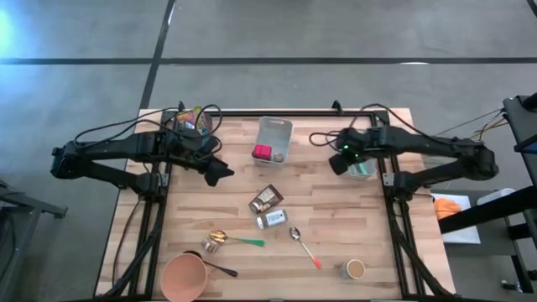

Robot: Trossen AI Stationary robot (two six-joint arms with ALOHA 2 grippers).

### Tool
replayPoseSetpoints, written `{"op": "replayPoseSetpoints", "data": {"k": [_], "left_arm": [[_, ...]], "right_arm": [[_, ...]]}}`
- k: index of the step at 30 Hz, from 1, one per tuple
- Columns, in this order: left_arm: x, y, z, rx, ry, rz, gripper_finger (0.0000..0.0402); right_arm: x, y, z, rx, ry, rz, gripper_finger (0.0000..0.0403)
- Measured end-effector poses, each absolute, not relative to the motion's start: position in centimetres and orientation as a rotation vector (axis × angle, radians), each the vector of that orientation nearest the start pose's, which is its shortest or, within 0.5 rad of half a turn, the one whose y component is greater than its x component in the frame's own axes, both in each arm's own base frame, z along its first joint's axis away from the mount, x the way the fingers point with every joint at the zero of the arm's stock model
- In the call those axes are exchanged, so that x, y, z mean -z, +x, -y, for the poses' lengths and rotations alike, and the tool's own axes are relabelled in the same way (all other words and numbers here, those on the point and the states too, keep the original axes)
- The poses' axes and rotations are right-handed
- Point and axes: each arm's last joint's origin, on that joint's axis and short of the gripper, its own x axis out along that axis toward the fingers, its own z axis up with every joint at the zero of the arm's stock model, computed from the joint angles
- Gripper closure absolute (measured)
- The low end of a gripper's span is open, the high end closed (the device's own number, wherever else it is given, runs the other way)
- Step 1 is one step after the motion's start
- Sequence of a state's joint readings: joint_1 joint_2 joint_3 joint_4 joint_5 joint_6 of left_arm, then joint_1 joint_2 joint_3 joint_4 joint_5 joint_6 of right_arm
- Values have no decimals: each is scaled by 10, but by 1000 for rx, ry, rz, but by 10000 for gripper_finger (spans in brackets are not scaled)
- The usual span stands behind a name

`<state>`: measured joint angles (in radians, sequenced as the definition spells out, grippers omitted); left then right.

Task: Pick & Place Food Item
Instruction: Put the light blue spoon into the right gray bin

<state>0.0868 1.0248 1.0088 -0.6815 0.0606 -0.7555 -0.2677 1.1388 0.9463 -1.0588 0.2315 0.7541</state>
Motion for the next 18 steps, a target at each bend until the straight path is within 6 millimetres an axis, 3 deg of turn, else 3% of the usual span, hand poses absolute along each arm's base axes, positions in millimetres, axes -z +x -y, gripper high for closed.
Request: {"op": "replayPoseSetpoints", "data": {"k": [10,18], "left_arm": [[-323,203,-17,-305,-769,-643,149],[-323,203,-17,-305,-769,-642,149]], "right_arm": [[-248,145,70,1018,766,-950,375],[-238,140,92,1048,795,-1000,375]]}}
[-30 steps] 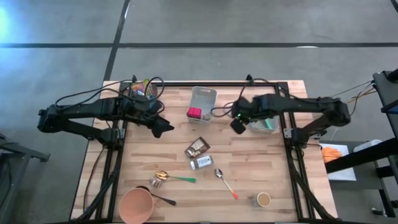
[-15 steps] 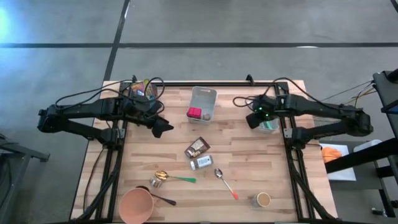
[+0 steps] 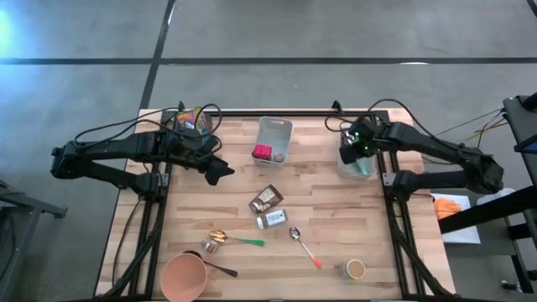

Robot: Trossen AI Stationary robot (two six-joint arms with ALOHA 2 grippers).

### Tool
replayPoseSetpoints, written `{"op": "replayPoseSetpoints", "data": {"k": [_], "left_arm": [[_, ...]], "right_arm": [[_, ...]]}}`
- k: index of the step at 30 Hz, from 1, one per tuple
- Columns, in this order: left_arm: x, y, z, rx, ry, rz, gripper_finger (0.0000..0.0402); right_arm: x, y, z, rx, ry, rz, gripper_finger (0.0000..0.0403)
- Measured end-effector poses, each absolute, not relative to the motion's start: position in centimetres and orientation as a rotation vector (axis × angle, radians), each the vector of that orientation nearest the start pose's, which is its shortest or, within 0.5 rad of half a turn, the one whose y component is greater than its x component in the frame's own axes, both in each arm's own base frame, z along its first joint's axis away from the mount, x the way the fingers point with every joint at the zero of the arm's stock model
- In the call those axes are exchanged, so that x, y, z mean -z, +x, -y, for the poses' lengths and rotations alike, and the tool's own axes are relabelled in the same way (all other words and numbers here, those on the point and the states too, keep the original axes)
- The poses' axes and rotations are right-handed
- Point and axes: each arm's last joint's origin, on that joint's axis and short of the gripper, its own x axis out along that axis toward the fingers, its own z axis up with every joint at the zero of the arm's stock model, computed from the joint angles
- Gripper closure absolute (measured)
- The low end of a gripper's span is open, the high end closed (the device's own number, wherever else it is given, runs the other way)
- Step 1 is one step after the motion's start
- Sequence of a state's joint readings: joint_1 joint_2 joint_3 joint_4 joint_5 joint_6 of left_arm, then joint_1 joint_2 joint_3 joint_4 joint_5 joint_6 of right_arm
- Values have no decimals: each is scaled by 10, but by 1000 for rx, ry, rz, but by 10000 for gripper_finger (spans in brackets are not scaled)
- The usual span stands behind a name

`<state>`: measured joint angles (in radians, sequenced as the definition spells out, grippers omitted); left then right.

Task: Pick & Place Food Item
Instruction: Put the light blue spoon into the right gray bin

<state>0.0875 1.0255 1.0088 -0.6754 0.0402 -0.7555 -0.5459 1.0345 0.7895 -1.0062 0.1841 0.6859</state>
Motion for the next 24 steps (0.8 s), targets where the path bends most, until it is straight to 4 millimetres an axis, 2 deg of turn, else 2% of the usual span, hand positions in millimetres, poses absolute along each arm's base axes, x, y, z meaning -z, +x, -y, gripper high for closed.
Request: {"op": "replayPoseSetpoints", "data": {"k": [12,24], "left_arm": [[-323,202,-17,-307,-769,-648,149],[-323,202,-16,-307,-771,-648,150]], "right_arm": [[-207,153,115,994,698,-1234,375],[-184,165,130,1004,690,-1265,375]]}}
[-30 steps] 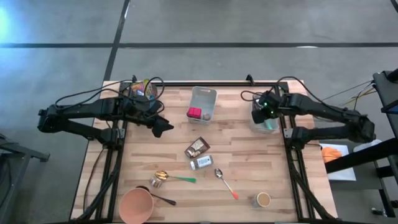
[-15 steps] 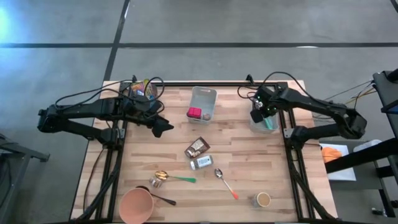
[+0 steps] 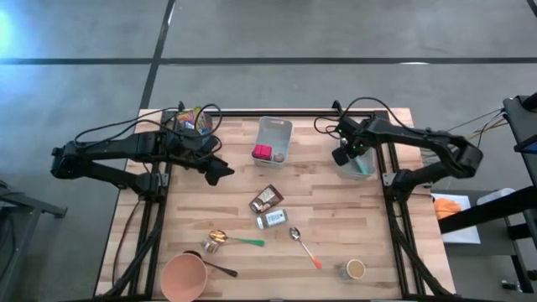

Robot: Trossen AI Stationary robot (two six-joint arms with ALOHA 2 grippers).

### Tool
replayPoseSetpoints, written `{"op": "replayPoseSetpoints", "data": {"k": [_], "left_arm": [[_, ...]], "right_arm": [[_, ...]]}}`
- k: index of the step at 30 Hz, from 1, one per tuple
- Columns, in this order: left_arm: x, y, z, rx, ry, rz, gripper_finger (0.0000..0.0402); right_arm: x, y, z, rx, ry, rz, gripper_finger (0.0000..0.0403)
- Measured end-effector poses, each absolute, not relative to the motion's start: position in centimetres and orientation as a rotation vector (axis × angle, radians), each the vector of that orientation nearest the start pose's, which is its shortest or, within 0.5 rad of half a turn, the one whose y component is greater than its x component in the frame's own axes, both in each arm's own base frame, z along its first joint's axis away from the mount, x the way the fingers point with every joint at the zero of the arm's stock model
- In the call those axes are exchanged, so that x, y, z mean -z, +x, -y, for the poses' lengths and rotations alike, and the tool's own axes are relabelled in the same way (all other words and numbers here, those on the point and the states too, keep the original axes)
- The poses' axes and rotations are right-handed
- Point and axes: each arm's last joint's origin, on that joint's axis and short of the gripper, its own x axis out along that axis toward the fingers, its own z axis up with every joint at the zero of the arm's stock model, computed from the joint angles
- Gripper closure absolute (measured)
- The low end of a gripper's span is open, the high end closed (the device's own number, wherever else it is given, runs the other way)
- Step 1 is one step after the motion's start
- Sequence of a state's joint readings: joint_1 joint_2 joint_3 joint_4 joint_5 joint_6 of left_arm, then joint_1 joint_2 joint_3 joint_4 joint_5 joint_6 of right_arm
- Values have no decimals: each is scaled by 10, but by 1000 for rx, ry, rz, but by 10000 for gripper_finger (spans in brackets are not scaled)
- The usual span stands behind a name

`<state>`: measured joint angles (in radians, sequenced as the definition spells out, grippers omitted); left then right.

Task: Pick & Place Food Item
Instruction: Put the light blue spoon into the right gray bin

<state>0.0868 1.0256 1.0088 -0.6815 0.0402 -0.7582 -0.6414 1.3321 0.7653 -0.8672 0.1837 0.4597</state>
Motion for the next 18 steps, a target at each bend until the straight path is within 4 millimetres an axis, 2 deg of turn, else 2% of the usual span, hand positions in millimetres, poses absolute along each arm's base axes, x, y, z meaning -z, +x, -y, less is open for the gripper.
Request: {"op": "replayPoseSetpoints", "data": {"k": [11,18], "left_arm": [[-323,202,-16,-307,-770,-648,150],[-323,202,-17,-308,-771,-648,150]], "right_arm": [[-167,158,126,997,692,-1274,375],[-163,157,125,993,692,-1281,375]]}}
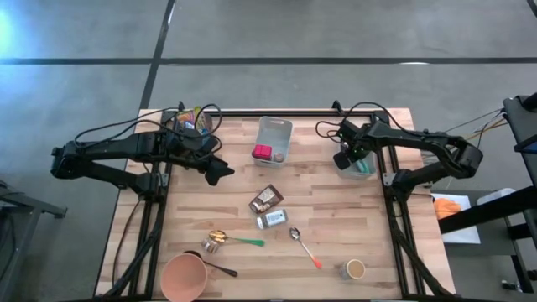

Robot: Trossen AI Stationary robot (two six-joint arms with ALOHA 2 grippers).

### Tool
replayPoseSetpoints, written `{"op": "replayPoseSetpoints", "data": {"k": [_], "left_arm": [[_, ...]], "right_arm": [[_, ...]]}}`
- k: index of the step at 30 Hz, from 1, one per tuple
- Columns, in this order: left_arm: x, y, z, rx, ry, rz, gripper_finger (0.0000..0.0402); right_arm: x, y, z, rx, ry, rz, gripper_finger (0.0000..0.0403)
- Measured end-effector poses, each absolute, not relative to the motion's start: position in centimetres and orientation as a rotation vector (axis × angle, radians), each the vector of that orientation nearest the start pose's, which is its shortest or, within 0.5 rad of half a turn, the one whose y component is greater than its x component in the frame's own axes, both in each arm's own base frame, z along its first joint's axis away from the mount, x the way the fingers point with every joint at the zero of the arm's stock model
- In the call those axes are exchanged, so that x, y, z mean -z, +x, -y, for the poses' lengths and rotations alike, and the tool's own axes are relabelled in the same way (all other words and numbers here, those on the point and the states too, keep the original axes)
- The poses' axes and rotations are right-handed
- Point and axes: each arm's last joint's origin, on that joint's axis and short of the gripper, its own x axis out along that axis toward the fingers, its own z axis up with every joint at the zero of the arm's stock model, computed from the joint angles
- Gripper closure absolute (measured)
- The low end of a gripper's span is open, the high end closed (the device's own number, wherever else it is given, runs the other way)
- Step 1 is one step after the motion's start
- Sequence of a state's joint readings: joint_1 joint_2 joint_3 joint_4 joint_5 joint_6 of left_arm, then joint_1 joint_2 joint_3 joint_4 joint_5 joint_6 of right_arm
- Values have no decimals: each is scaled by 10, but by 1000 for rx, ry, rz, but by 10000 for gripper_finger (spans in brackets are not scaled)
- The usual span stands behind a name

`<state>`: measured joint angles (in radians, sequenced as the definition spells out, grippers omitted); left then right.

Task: Pick & Place Food Item
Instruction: Put the light blue spoon into the right gray bin, then put the gold seasoning bottle into the left gray bin

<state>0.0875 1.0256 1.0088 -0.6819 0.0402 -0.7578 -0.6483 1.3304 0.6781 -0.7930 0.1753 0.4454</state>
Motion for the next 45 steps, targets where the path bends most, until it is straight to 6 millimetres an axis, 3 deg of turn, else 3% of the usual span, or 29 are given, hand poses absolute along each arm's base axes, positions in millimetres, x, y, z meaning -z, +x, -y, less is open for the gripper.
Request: {"op": "replayPoseSetpoints", "data": {"k": [8,23,31,35,38,45], "left_arm": [[-323,202,-17,-308,-770,-648,150],[-323,202,-17,-308,-771,-648,149],[-323,202,-17,-308,-772,-648,149],[-323,202,-16,-303,-781,-650,149],[-323,202,-16,-300,-782,-651,149],[-323,202,-16,-298,-779,-652,149]], "right_arm": [[-163,157,125,993,691,-1274,366],[-171,155,123,974,710,-1254,206],[-209,156,120,899,750,-1155,196],[-235,162,109,678,780,-1126,195],[-259,174,90,455,743,-1116,195],[-302,193,28,234,421,-1268,195]]}}
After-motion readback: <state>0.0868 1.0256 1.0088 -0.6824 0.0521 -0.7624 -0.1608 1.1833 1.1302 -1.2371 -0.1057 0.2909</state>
